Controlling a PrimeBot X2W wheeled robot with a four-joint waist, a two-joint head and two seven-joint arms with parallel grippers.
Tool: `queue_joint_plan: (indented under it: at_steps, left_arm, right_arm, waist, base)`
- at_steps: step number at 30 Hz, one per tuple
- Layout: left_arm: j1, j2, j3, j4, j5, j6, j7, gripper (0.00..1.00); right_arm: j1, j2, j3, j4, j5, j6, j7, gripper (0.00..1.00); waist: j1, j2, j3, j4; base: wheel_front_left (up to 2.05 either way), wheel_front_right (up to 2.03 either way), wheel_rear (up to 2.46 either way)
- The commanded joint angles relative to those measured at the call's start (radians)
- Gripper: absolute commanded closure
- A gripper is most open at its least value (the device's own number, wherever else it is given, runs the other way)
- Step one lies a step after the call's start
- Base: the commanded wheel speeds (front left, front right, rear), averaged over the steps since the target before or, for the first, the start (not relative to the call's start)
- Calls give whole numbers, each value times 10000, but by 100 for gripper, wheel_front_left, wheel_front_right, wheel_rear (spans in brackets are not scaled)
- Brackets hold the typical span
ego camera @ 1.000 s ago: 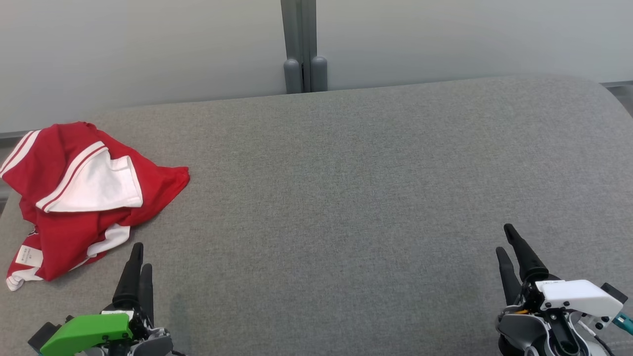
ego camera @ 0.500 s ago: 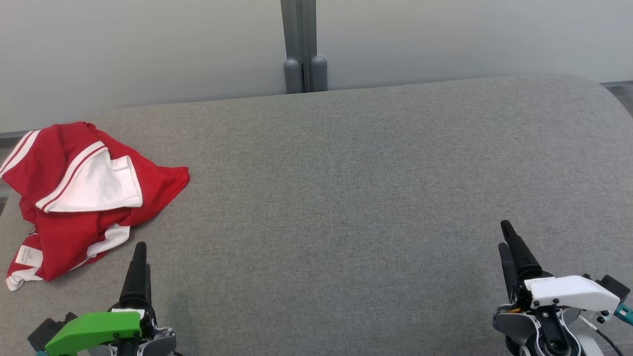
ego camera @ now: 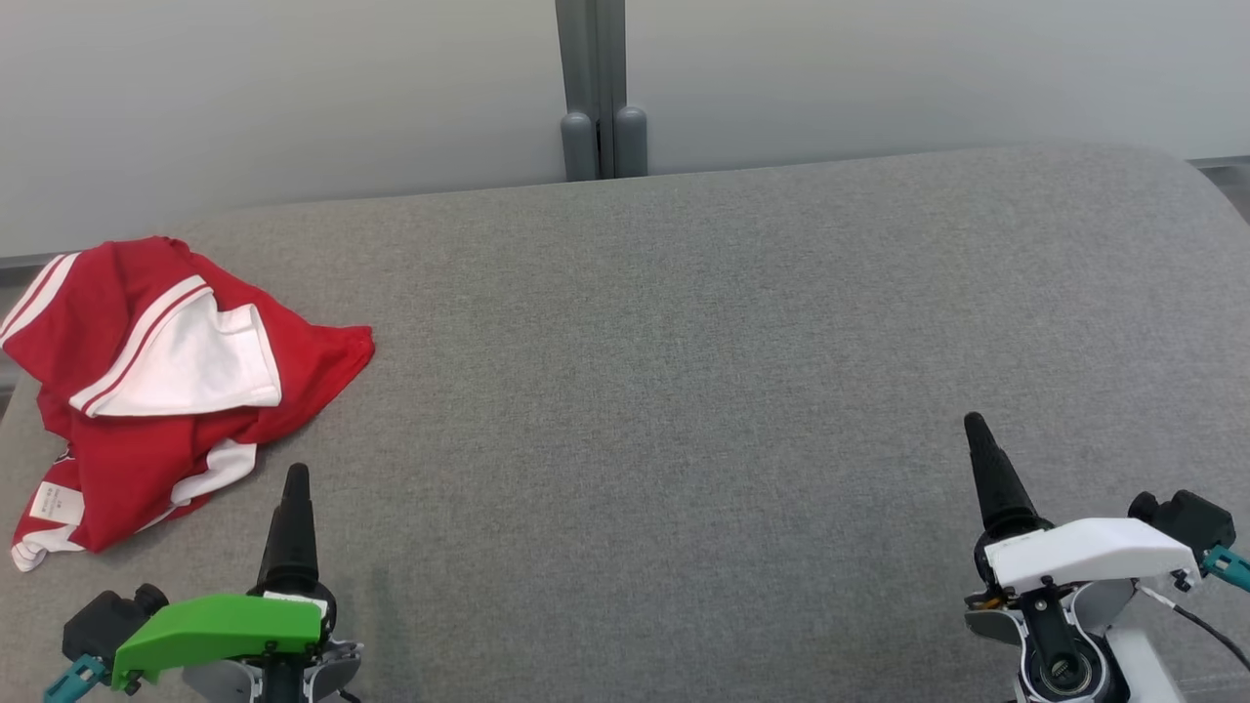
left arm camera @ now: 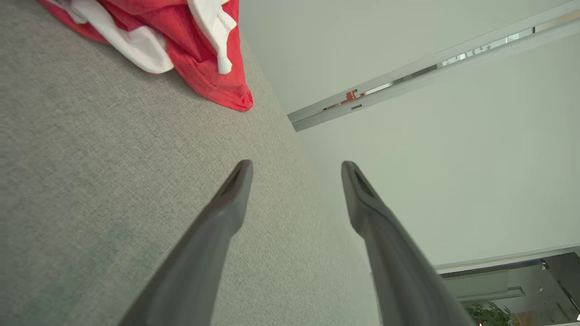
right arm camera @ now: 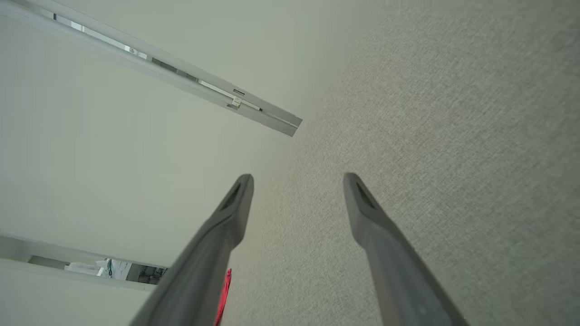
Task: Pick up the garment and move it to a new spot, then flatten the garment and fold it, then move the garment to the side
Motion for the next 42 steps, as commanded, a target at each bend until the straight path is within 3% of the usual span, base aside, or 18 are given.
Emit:
queue_joint_plan:
  at_steps: [1, 13, 21, 42]
  left_arm:
    - [-326, 69, -61, -178, 471, 72, -109, 0]
    - [-389, 81, -404, -222, 3249, 491, -519, 0]
    - [-271, 90, -512, -261, 4889, 680, -770, 0]
    - [-246, 110, -877, -299, 7345, 830, -1356, 0]
  right_arm:
    - [-282, -67, 2, -118, -567, 26, -119, 0]
    - [-295, -83, 43, -152, -3193, 29, -527, 0]
    - [-210, -92, -11, -289, -4289, 30, -779, 0]
    - [-204, -115, 119, -157, -6782, 33, -1095, 0]
  waist:
    - [0, 0, 4, 8]
    - [0, 0, 13, 24]
    - [0, 0, -15, 23]
    - [0, 0, -54, 64]
  base:
    - [0, 0, 0]
    - [0, 0, 0]
    - [0, 0, 0]
    - [0, 0, 0]
